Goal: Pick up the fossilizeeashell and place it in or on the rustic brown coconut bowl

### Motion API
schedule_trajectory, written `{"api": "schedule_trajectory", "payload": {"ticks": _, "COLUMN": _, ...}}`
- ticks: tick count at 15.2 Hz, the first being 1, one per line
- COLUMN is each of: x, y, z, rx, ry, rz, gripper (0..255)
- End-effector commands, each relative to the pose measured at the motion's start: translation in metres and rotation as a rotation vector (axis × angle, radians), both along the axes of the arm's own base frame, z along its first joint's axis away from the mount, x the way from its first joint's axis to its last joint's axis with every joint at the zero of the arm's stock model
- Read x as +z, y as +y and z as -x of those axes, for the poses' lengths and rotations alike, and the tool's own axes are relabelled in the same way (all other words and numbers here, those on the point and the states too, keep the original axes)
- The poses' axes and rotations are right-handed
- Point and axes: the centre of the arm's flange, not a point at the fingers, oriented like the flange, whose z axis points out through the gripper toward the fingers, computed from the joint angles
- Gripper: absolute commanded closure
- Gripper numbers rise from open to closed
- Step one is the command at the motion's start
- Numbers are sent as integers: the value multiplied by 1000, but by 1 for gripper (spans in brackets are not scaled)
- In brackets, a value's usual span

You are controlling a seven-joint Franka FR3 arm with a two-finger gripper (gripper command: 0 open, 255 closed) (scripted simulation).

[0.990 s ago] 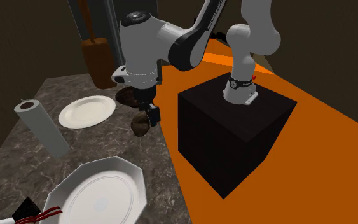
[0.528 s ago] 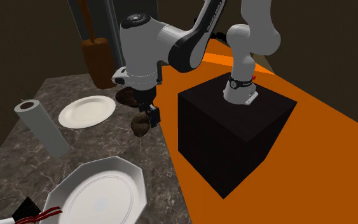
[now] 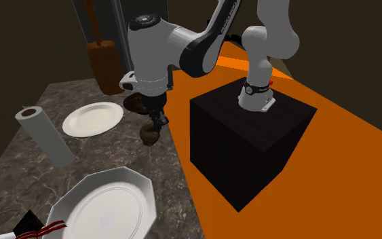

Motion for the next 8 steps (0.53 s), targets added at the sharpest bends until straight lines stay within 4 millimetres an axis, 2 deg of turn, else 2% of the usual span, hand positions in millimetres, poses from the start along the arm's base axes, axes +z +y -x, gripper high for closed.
{"api": "schedule_trajectory", "payload": {"ticks": 1, "x": 0, "y": 0, "z": 0, "rx": 0, "ry": 0, "rz": 0, "gripper": 255}}
{"api": "schedule_trajectory", "payload": {"ticks": 2, "x": 0, "y": 0, "z": 0, "rx": 0, "ry": 0, "rz": 0, "gripper": 255}}
{"api": "schedule_trajectory", "payload": {"ticks": 3, "x": 0, "y": 0, "z": 0, "rx": 0, "ry": 0, "rz": 0, "gripper": 0}}
{"api": "schedule_trajectory", "payload": {"ticks": 5, "x": -2, "y": -54, "z": -16, "rx": 219, "ry": 79, "rz": -192, "gripper": 0}}
{"api": "schedule_trajectory", "payload": {"ticks": 8, "x": -25, "y": -121, "z": -60, "rx": 547, "ry": 197, "rz": -480, "gripper": 0}}
